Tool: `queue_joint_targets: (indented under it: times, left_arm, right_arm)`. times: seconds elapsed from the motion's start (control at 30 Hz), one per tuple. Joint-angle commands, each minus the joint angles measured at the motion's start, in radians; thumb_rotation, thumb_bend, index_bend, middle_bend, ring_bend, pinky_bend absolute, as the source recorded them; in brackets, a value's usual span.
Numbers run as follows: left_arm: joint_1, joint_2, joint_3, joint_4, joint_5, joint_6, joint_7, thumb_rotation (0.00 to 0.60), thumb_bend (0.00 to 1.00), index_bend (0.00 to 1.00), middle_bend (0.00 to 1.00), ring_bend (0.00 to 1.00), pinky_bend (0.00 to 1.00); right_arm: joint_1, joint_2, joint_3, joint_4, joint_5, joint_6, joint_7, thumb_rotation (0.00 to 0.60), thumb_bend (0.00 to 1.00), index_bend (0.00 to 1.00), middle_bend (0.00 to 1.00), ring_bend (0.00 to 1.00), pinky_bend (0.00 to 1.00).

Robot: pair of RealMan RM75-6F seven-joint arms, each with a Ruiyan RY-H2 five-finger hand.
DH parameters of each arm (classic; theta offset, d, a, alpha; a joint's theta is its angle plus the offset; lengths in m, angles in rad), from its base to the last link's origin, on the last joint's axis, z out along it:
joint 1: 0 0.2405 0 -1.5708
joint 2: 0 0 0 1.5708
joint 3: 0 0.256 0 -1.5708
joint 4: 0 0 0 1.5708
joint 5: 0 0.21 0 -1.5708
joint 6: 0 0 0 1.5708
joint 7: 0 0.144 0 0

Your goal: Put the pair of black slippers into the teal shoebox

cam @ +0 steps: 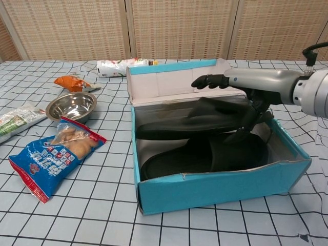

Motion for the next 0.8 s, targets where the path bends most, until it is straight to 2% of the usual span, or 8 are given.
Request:
queue_joint_targets:
  times: [0.03, 0.1, 0.13, 0.17, 0.23, 0.33, 0.5, 0.8]
  left_arm:
    - [-0.001, 0.0, 0.001, -0.001, 0.002, 0.0, 0.0, 0.6, 0.67, 0.3, 0.14, 0.16, 0.29]
    - [0.0, 0.0, 0.001, 0.001, 0.002, 0.001, 0.003, 0.6, 0.67, 0.3, 0.14, 0.16, 0.29]
    - [0.0, -0.001, 0.001, 0.001, 0.001, 0.0, 0.003, 0.6, 0.67, 0.3, 0.14, 0.16, 0.29]
    - [0.0, -0.001, 0.001, 0.0, 0.0, 0.0, 0.001, 0.6, 0.67, 0.3, 0.14, 0.16, 0.29]
    - [-0.001, 0.0, 0.001, -0.001, 0.001, 0.0, -0.002, 0.6, 0.67, 0.3, 0.14, 0.16, 0.29]
    - [0.0, 0.0, 0.001, 0.001, 0.002, 0.001, 0.0, 0.6, 0.67, 0.3, 0.14, 0.16, 0.29]
    - [0.0, 0.002, 0.001, -0.001, 0.004, 0.005, -0.003, 0.6, 0.67, 0.3, 0.14, 0.16, 0.29]
    - [0.0, 0.001, 0.002, -0.001, 0.002, 0.001, 0.001, 0.6, 0.67, 0.3, 0.14, 0.16, 0.29]
  right_arm:
    - [-0.002, -0.012, 0.004, -0.004, -0.026, 0.01, 0.036, 0.6, 0.0, 0.06, 0.04, 0.0, 0.02]
    - [-0.008, -0.028, 0.008, -0.003, -0.052, 0.026, 0.065, 0.6, 0.0, 0.17, 0.15, 0.03, 0.1]
    - [-0.012, -0.038, 0.012, 0.0, -0.071, 0.039, 0.086, 0.6, 0.0, 0.25, 0.22, 0.08, 0.17]
    - [-0.016, -0.049, 0.015, 0.005, -0.088, 0.052, 0.101, 0.6, 0.0, 0.31, 0.27, 0.12, 0.21]
    - [-0.026, -0.072, 0.017, 0.018, -0.126, 0.079, 0.137, 0.6, 0.0, 0.46, 0.42, 0.28, 0.33]
    - [-0.033, -0.089, 0.008, 0.042, -0.172, 0.103, 0.156, 0.6, 0.03, 0.58, 0.53, 0.41, 0.44]
    - [-0.045, -0.108, -0.013, 0.073, -0.193, 0.129, 0.139, 0.6, 0.06, 0.68, 0.61, 0.5, 0.52]
    - [-0.053, -0.128, -0.029, 0.127, -0.16, 0.124, 0.13, 0.6, 0.06, 0.68, 0.61, 0.5, 0.52]
